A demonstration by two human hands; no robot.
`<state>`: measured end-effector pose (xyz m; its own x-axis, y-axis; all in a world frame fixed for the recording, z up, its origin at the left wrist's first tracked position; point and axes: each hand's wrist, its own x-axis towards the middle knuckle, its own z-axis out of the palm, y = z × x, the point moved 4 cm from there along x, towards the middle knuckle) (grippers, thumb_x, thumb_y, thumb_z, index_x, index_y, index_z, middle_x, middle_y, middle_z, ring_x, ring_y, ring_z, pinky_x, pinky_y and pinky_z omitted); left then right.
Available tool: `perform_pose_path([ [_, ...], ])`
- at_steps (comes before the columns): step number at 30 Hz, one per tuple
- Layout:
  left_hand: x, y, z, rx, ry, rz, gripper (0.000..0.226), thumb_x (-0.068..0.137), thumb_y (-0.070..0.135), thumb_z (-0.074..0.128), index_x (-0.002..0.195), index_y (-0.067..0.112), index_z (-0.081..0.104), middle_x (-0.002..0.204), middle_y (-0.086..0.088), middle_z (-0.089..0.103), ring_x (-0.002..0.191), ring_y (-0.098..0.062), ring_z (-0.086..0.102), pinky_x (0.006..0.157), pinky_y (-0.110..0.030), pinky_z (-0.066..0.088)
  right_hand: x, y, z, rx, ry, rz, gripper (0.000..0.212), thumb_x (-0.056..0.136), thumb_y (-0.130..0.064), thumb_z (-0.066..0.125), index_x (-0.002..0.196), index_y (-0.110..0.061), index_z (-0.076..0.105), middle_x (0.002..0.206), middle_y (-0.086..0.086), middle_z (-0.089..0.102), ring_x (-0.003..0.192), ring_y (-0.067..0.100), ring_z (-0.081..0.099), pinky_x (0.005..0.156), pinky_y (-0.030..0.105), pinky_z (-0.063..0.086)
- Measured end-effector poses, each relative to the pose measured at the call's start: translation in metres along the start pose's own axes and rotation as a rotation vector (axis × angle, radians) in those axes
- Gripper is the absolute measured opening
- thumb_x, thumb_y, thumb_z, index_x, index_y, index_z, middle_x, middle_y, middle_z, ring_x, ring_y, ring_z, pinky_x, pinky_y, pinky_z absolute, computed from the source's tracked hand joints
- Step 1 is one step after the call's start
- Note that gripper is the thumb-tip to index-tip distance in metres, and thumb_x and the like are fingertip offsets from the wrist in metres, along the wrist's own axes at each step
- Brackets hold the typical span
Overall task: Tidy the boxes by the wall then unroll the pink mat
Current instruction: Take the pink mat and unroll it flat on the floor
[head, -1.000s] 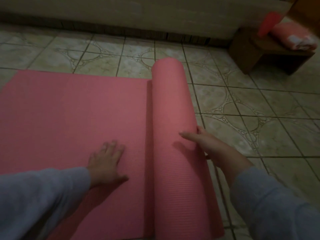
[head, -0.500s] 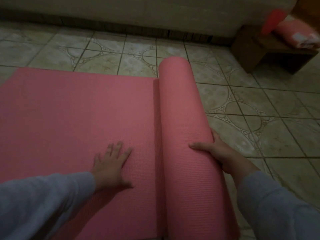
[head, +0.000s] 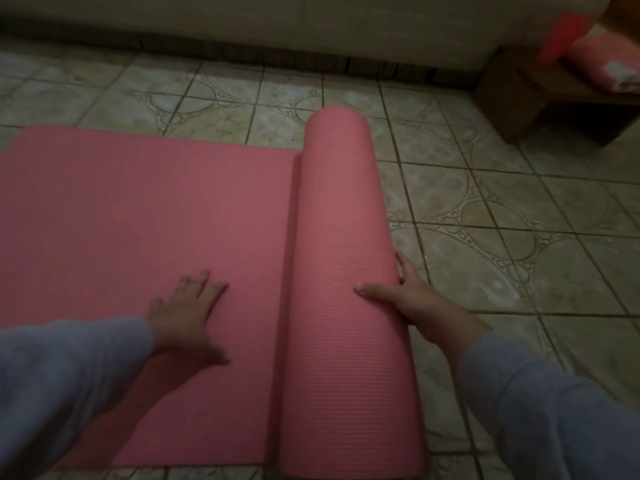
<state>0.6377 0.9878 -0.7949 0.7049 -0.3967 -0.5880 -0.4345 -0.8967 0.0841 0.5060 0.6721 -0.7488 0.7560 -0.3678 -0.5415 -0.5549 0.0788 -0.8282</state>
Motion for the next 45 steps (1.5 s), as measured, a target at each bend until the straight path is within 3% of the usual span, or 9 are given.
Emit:
perform_pose_path([
  [5,0.0,0.045,0.0,-0.053,0.06,-0.009,0.102,0.07,0.078,0.048,0.149,0.032,0.002,0.159,-0.006,-0.013,0.146,-0.034,-0.005,0.114,-0.056,0.017,0.002,-0.022,-0.044,-0.163,0.067,0.053,0.073,0.068,-0.011,0.076,0.129,-0.041,0.048,0.129,0.005,0.051,0.11,0.02,0.05,0.078,0.036,0.039],
  [8,-0.001,0.087,0.001,-0.012,0.091,0.102,0.098,0.075,0.073,0.048,0.149,0.03,0.0,0.159,-0.002,-0.013,0.146,-0.032,-0.005,0.114,-0.056,0.017,0.002,-0.042,-0.044,-0.227,0.156,0.06,0.035,0.079,-0.034,0.059,0.114,-0.028,0.059,0.117,0.003,0.062,0.102,0.02,0.055,0.077,0.037,0.038],
  [13,0.002,0.119,0.006,-0.047,0.031,0.078,0.113,0.067,0.075,0.057,0.148,0.031,-0.008,0.158,-0.003,-0.018,0.144,-0.037,-0.011,0.113,-0.059,0.013,-0.004,-0.033,-0.017,-0.169,0.112,-0.005,0.127,0.041,-0.055,0.086,0.147,-0.019,0.025,0.138,0.001,0.05,0.117,0.02,0.055,0.098,0.039,0.046],
  [15,0.004,0.116,0.01,-0.048,0.008,0.048,0.122,0.062,0.076,0.061,0.148,0.028,-0.011,0.158,-0.005,-0.021,0.144,-0.038,-0.012,0.113,-0.06,0.012,-0.005,-0.025,-0.017,-0.171,0.169,-0.02,0.14,0.033,-0.052,0.089,0.149,-0.025,0.015,0.141,0.0,0.045,0.122,0.021,0.049,0.105,0.04,0.04],
  [22,0.007,0.108,0.022,0.033,0.042,0.058,0.131,0.054,0.082,0.059,0.147,0.027,-0.016,0.155,-0.003,-0.028,0.144,-0.034,-0.015,0.112,-0.064,0.007,-0.004,-0.016,-0.037,-0.011,0.164,-0.026,0.118,0.045,-0.023,0.091,0.144,-0.019,0.027,0.123,0.002,0.057,0.103,0.02,0.061,0.092,0.042,0.051],
  [33,0.007,0.066,0.019,0.02,0.064,0.037,0.132,0.052,0.08,0.062,0.147,0.028,-0.014,0.157,-0.002,-0.025,0.145,-0.032,-0.013,0.111,-0.063,0.013,0.005,-0.018,-0.012,0.066,0.086,-0.052,0.102,0.05,-0.014,0.09,0.137,-0.017,0.037,0.117,0.005,0.062,0.1,0.021,0.065,0.087,0.041,0.054],
  [37,0.003,0.051,0.01,-0.016,0.022,-0.01,0.134,0.053,0.073,0.07,0.148,0.028,-0.012,0.157,-0.001,-0.024,0.145,-0.032,-0.013,0.111,-0.063,0.016,0.009,-0.018,0.01,0.045,0.091,-0.094,0.103,0.05,-0.021,0.091,0.137,-0.022,0.038,0.109,-0.005,0.063,0.092,0.011,0.065,0.07,0.026,0.053],
  [43,0.009,0.061,0.007,-0.198,0.042,-0.072,0.11,0.069,0.072,0.056,0.149,0.029,-0.005,0.157,0.002,-0.022,0.145,-0.029,-0.016,0.111,-0.065,0.009,0.006,-0.016,-0.016,-0.068,0.074,-0.029,0.12,0.052,-0.03,0.091,0.148,-0.022,0.02,0.134,0.004,0.052,0.108,0.02,0.06,0.094,0.04,0.049],
  [45,0.012,0.063,0.008,-0.182,0.062,-0.051,0.105,0.071,0.072,0.054,0.149,0.032,-0.003,0.158,0.003,-0.019,0.145,-0.028,-0.015,0.112,-0.064,0.009,0.001,-0.019,-0.037,-0.107,0.112,-0.016,0.115,0.062,-0.023,0.086,0.15,-0.029,0.013,0.135,0.006,0.044,0.104,0.019,0.058,0.083,0.036,0.051],
])
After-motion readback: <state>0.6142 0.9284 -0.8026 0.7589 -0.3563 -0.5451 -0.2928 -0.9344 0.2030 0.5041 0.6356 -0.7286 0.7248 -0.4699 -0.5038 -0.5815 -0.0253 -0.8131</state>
